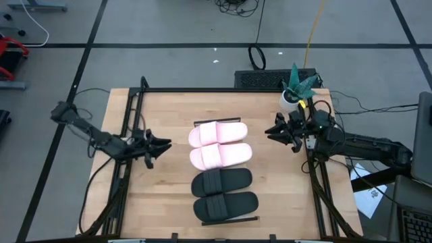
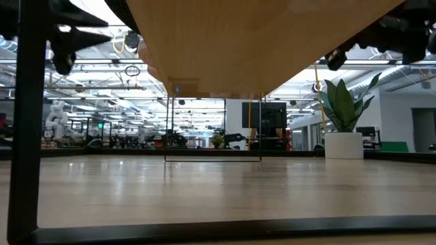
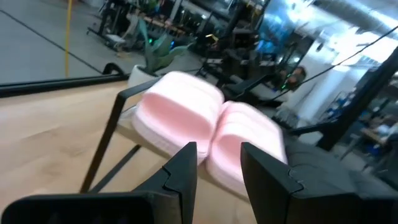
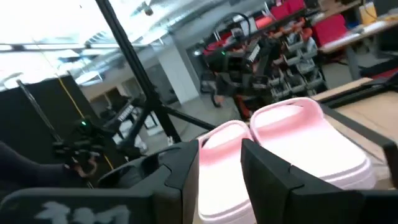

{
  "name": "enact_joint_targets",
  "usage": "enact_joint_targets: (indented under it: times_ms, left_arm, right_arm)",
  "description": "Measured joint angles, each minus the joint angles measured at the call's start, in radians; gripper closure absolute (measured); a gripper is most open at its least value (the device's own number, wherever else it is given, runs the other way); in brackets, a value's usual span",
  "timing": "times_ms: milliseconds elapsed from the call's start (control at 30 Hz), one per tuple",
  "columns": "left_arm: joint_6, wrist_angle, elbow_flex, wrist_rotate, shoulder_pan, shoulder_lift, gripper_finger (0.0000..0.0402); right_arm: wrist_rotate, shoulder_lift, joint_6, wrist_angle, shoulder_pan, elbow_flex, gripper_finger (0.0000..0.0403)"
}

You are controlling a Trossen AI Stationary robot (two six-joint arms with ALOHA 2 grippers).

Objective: Pick and place slides into the shelf
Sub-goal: Return to Home Position

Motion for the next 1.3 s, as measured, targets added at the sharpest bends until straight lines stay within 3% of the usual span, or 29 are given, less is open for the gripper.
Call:
enact_joint_targets:
  times_ms: [133, 300, 533, 733, 933, 1133, 1300]
  left_arm:
    - [0.020, 0.001, -0.001, 0.120, 0.125, 0.022, 0.0282]
    - [0.067, 0.001, 0.000, 0.268, 0.286, 0.028, 0.0282]
    - [0.117, -0.012, 0.000, 0.487, 0.525, 0.052, 0.0282]
    - [0.143, -0.109, 0.000, 0.685, 0.714, 0.049, 0.0282]
    - [0.160, -0.151, 0.001, 0.896, 0.807, -0.010, 0.0282]
    - [0.186, -0.231, 0.001, 0.821, 0.742, -0.075, 0.0282]
    - [0.241, -0.266, 0.001, 0.624, 0.607, -0.087, 0.0282]
  right_arm:
    - [0.000, -0.013, 0.049, 0.151, -0.009, -0.070, 0.0294]
    - [-0.003, -0.037, 0.126, 0.144, -0.040, -0.149, 0.0294]
    - [-0.010, -0.060, 0.050, 0.251, -0.042, -0.194, 0.0294]
    - [-0.217, -0.101, 0.080, 0.325, -0.074, -0.194, 0.0293]
    - [-0.321, -0.174, 0.094, 0.332, -0.127, -0.194, 0.0293]
    - [-0.365, -0.206, 0.109, 0.305, -0.186, -0.215, 0.0293]
    - [-0.366, -0.206, 0.087, 0.282, -0.192, -0.220, 0.0293]
